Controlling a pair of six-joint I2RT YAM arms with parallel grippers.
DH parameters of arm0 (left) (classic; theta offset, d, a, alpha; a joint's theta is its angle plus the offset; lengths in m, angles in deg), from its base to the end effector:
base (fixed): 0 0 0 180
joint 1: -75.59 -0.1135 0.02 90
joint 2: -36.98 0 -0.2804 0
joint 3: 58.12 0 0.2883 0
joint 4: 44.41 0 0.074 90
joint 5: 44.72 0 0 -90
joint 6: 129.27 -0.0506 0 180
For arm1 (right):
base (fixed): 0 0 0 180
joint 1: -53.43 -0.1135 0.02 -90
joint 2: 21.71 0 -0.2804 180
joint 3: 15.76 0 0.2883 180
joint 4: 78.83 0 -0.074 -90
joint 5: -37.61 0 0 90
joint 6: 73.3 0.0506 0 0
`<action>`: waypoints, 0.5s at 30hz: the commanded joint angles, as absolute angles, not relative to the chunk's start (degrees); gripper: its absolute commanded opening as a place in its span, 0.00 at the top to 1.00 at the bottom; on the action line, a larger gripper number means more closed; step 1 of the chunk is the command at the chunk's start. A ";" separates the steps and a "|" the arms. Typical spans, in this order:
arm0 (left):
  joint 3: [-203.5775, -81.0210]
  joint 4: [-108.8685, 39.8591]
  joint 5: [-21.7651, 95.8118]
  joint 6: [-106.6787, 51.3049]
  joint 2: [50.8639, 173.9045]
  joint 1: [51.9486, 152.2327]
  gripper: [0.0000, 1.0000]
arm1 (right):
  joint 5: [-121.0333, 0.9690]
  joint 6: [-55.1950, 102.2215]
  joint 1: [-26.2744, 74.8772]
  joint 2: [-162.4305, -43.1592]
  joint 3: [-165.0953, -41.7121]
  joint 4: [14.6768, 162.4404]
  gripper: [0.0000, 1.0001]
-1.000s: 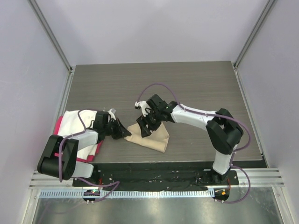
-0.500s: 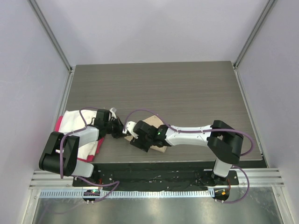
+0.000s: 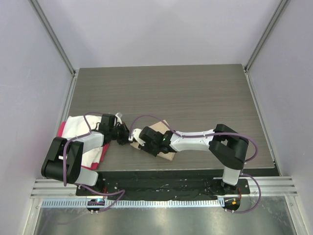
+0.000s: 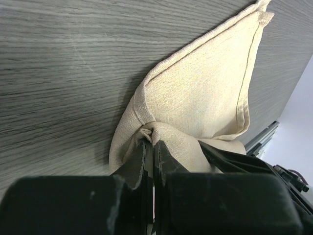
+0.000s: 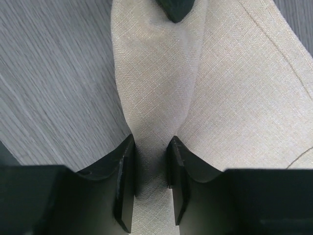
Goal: Fold the napkin, place the utensils inside, and roll it up
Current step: Roll the napkin at the center of the board.
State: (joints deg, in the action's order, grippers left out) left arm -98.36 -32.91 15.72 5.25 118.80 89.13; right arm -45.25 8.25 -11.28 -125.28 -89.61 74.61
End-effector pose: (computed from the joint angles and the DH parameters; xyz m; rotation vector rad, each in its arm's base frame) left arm 0.2534 -0.0867 0.1054 -0.4800 2.6008 -1.0345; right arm 0.1788 0.3636 0.1398 -1.4848 2.0819 0.2246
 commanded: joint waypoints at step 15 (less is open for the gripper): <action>-100.10 -22.12 25.24 1.34 103.25 89.39 0.56 | -84.01 16.61 -0.19 -131.22 -90.26 70.96 0.72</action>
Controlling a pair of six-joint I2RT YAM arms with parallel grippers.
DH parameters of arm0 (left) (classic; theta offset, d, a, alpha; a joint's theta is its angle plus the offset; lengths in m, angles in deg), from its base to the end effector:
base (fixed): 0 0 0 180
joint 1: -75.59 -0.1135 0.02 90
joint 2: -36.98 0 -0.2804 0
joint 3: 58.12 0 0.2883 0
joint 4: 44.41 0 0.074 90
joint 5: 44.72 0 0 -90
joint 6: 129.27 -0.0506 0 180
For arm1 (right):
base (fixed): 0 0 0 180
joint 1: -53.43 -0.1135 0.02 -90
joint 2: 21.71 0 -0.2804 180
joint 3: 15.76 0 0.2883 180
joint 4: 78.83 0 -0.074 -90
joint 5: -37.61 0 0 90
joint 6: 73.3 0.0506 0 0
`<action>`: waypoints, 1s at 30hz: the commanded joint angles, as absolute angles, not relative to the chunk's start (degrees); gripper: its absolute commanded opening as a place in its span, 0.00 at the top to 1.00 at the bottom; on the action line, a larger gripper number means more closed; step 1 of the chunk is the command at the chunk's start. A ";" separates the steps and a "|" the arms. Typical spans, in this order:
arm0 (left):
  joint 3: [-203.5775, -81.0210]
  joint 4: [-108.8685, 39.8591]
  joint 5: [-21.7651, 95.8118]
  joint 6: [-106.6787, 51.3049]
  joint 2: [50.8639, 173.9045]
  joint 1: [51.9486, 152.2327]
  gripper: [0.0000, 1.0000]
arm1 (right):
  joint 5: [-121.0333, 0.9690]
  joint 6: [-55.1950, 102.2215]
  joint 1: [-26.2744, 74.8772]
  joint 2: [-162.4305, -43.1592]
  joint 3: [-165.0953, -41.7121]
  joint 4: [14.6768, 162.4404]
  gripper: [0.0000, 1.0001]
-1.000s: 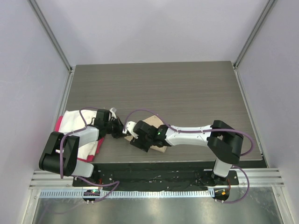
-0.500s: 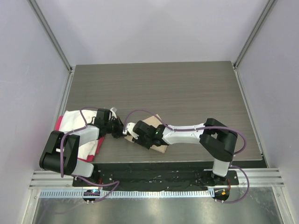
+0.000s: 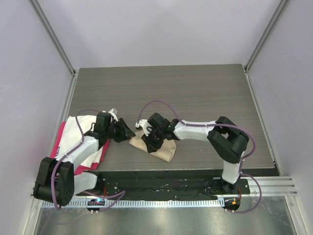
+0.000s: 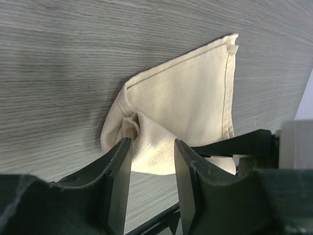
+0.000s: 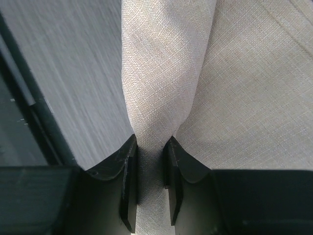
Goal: Fold the napkin, place the utensils inside, and roll it up
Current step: Roll the napkin at the center of the board.
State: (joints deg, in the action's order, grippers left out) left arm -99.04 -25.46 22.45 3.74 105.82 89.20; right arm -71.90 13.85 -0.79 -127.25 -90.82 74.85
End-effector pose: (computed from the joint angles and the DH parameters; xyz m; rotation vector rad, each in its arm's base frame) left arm 0.2442 -0.0793 0.1520 -0.4429 2.4768 -0.9159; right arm 0.2261 0.3427 0.1356 -1.3925 2.2751 0.7569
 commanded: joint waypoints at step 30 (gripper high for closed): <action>-91.14 -32.14 22.70 4.41 110.54 89.39 0.80 | -91.16 18.19 5.79 -136.24 -92.89 71.49 0.72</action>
State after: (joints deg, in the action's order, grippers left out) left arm -92.30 -31.34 22.72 4.61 108.72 89.20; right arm -98.45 18.92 5.81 -134.97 -92.83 75.13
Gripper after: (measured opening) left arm 0.265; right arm 0.283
